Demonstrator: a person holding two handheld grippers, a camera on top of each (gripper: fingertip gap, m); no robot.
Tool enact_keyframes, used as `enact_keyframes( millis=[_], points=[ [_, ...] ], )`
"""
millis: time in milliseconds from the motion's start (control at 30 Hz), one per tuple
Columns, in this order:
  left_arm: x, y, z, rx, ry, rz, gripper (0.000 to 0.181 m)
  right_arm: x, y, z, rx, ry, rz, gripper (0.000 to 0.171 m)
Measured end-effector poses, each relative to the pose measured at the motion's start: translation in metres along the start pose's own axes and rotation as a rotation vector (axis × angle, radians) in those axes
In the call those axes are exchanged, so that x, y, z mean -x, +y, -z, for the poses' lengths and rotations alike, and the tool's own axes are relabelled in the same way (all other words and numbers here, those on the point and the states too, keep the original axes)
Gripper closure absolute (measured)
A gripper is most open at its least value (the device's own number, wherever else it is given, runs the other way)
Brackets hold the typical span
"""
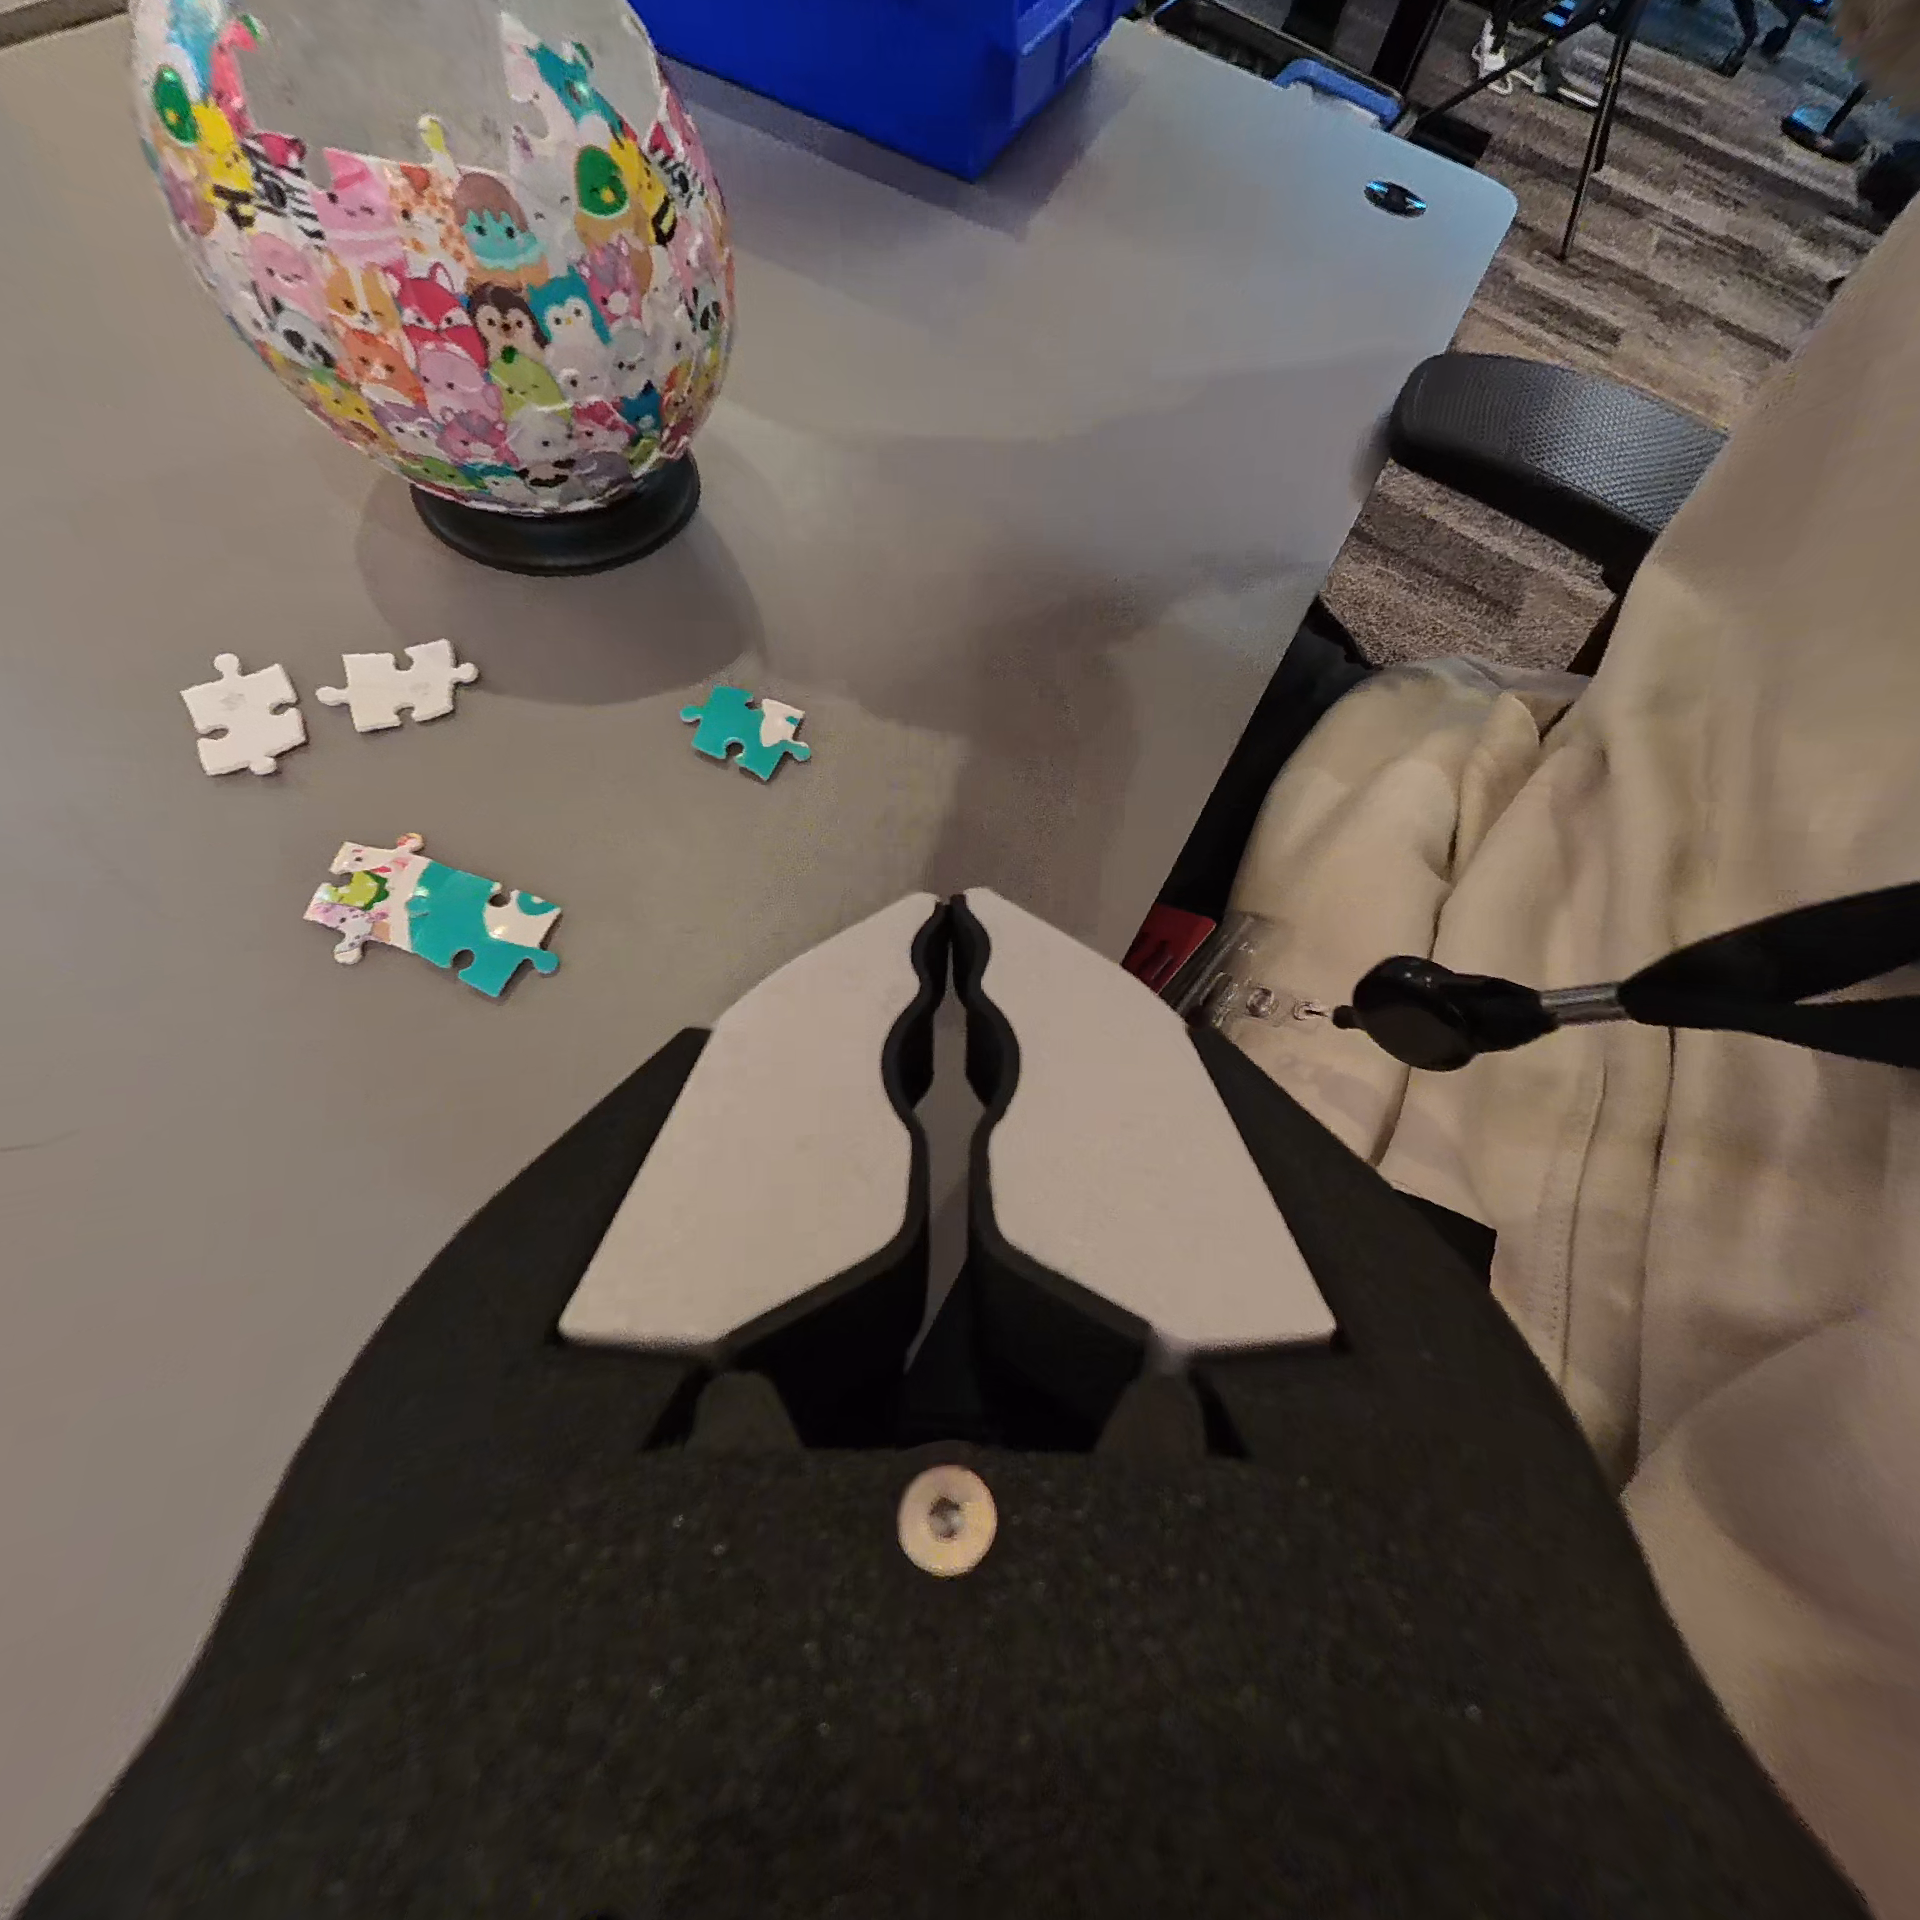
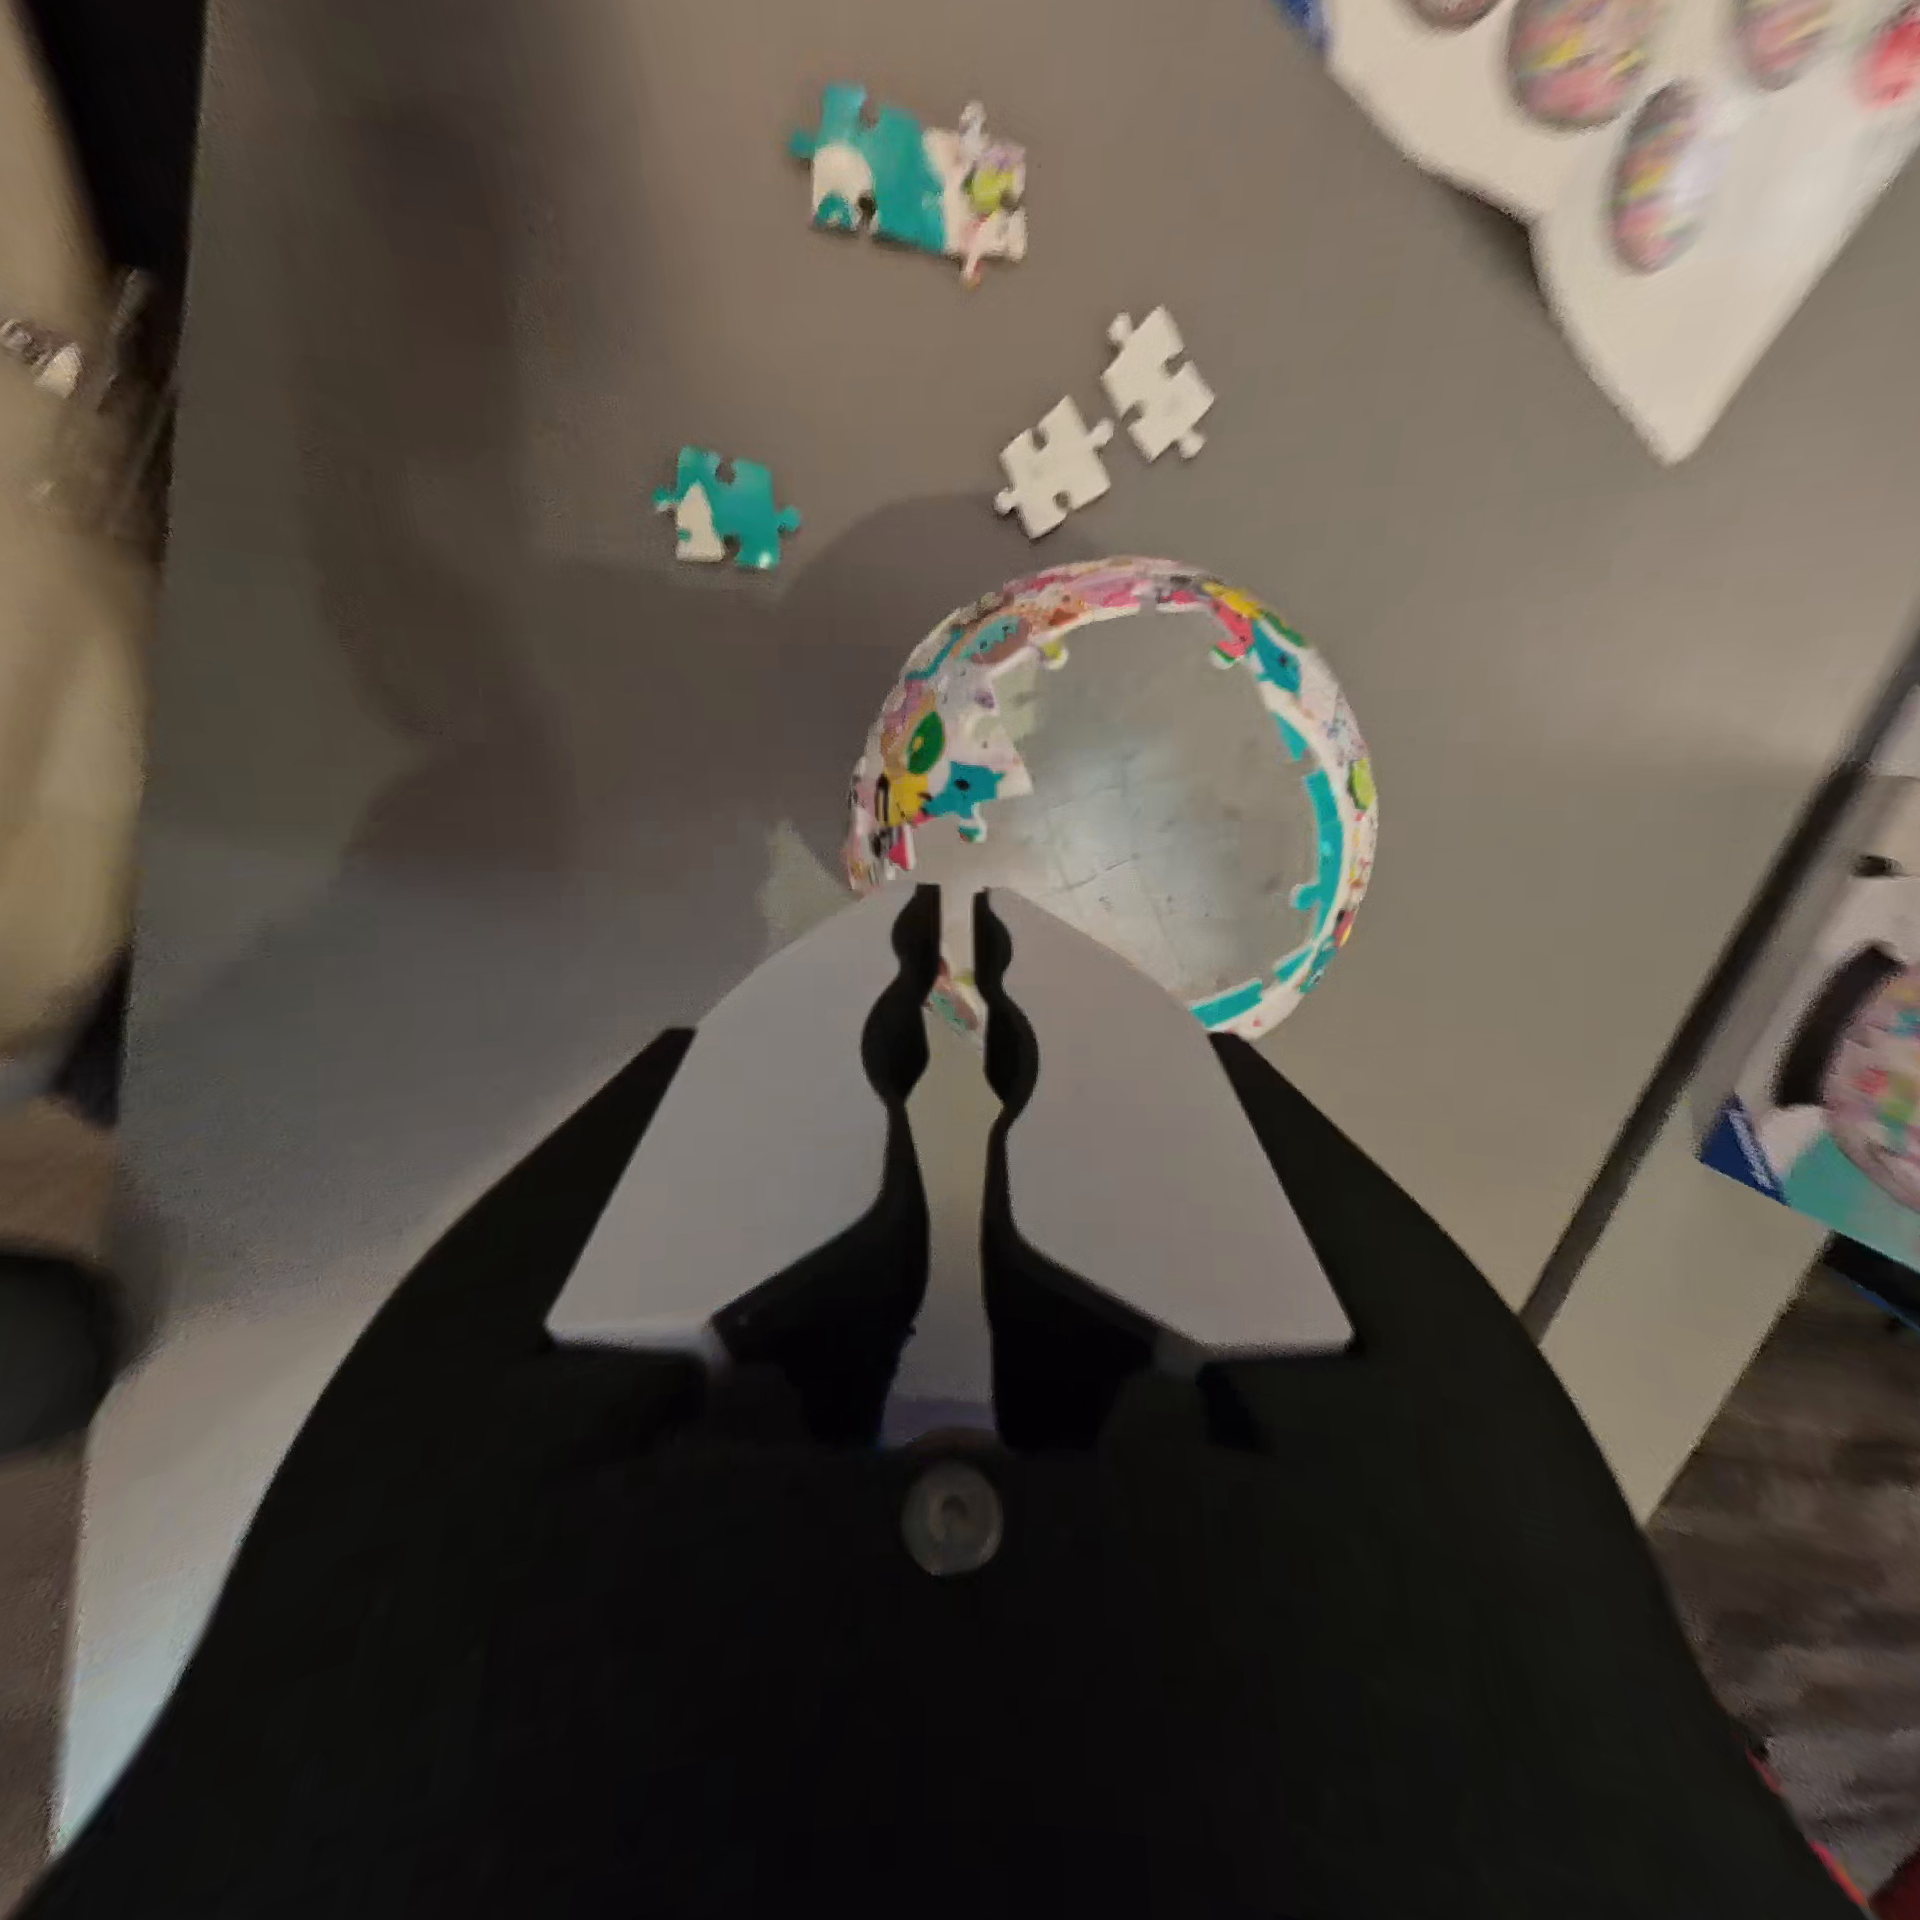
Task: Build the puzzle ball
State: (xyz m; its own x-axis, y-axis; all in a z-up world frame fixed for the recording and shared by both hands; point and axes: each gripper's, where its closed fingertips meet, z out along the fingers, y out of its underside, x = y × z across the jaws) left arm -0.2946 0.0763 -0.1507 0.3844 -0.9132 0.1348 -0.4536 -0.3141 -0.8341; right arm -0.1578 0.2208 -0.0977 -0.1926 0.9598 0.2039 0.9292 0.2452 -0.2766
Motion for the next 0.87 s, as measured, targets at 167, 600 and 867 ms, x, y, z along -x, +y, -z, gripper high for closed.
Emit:
enact_keyframes(
  millis=[167,600,867],
  points=[
    [0.013,0.002,0.005,-0.014,-0.061,0.063,0.181,0.022,0.002,-0.014,-0.313,0.56,-0.1,0.171],
    [0.041,0.006,0.012,-0.056,-0.11,0.198,0.181,0.033,0.015,-0.045,-0.358,1.034,-0.027,0.171],
    [0.061,0.004,0.022,-0.129,-0.101,0.286,0.181,0.033,0.015,-0.057,-0.355,1.021,-0.018,0.171]
  ],
)
